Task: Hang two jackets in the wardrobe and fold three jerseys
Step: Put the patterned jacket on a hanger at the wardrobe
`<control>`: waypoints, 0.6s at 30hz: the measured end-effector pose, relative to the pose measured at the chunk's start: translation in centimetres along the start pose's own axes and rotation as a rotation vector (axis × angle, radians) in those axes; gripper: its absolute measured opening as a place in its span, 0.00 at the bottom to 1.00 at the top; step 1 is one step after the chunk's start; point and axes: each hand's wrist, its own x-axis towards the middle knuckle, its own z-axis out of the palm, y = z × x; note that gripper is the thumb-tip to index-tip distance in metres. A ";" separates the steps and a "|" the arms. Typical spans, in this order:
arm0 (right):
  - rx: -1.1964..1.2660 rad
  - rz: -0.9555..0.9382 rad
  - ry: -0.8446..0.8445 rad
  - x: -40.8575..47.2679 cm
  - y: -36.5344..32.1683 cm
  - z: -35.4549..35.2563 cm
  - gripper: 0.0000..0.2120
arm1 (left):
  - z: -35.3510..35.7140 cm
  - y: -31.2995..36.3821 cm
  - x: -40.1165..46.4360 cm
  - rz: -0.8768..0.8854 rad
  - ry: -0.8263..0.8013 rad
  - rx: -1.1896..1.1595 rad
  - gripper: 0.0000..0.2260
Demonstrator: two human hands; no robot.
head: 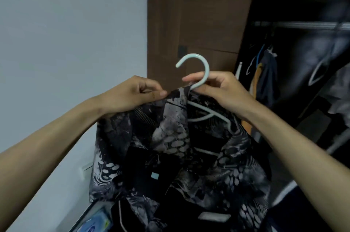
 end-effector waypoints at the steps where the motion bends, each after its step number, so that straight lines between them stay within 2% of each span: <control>1: 0.011 -0.003 -0.049 0.1 -0.3 0.1 0.13 | -0.2 0.0 -0.6 0.000 0.007 0.006 0.12; 4: 0.092 -0.012 -0.086 -0.1 -1.6 0.3 0.09 | -0.4 0.4 -1.4 0.023 0.020 0.001 0.13; 6: 0.082 -0.042 -0.002 -0.4 -2.1 -0.2 0.12 | -0.3 1.0 -1.1 0.041 0.036 0.025 0.13; 10: -0.056 -0.030 0.106 -1.9 -2.0 -3.1 0.17 | -1.1 2.1 0.1 0.133 0.103 0.243 0.13; 14: -0.009 0.031 0.229 -3.7 -1.4 -6.0 0.20 | -3.4 1.3 1.0 0.123 0.194 0.312 0.15; 16: -0.016 0.062 0.265 -4.0 -1.6 -6.7 0.21 | -3.3 0.7 1.8 0.104 0.174 0.286 0.16; 18: -0.050 0.079 0.293 -4.0 -1.8 -7.3 0.23 | -2.5 0.4 2.8 0.128 0.117 0.365 0.15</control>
